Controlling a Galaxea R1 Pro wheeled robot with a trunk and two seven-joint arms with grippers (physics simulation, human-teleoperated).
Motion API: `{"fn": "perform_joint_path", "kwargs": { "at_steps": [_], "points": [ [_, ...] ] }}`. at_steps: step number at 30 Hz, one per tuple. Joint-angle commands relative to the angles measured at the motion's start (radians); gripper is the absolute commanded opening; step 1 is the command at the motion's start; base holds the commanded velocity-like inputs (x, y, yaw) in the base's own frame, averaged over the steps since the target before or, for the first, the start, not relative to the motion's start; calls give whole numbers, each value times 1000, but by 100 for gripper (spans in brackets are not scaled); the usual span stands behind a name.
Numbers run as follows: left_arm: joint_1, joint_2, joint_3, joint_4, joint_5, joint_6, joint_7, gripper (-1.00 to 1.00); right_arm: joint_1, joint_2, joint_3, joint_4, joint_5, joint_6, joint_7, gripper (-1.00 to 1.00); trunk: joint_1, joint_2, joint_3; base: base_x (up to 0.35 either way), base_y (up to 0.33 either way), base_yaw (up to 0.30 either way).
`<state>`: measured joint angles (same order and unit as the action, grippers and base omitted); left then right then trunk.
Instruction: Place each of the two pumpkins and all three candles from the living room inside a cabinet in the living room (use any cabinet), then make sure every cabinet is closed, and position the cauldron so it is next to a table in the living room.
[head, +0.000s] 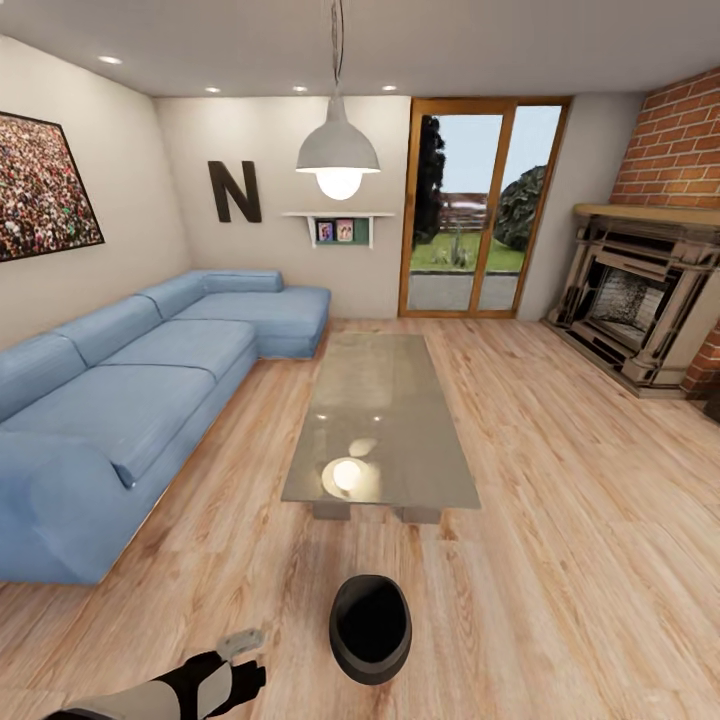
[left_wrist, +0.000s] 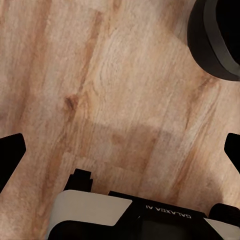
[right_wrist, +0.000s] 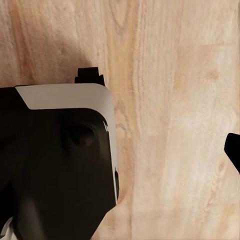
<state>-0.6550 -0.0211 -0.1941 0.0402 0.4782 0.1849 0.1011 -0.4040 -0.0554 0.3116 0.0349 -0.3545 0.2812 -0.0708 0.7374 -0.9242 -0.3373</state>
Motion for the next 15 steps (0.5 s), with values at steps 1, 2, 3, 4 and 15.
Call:
{"fn": "perform_joint_path", "kwargs": {
  "at_steps": [1,2,3,4,15],
  "points": [
    [0,0,-8,1,10,2,2,100,-1,0,9,1,-9,0,-2,100,0,-1,-1,0,0,-5],
    [2,1,-8,1,10,1,2,100,-1,0,8,2,-11,-5,-2,100,0,-1,-1,0,0,-2],
    [3,1,-8,1,10,2,3,100,-1,-1,8,2,-11,-6,-3,100,0,-1,-1,0,0,-2],
    [3,1,-8,1,10,2,3,100,-1,-1,7,2,-11,-7,-3,100,0,-1,-1,0,0,-1],
    [59,5,-10,10,7,6,5,100,1,-16,10,5,-8,-7,-3,100,0,-1,-1,0,0,0]
  ]
}}
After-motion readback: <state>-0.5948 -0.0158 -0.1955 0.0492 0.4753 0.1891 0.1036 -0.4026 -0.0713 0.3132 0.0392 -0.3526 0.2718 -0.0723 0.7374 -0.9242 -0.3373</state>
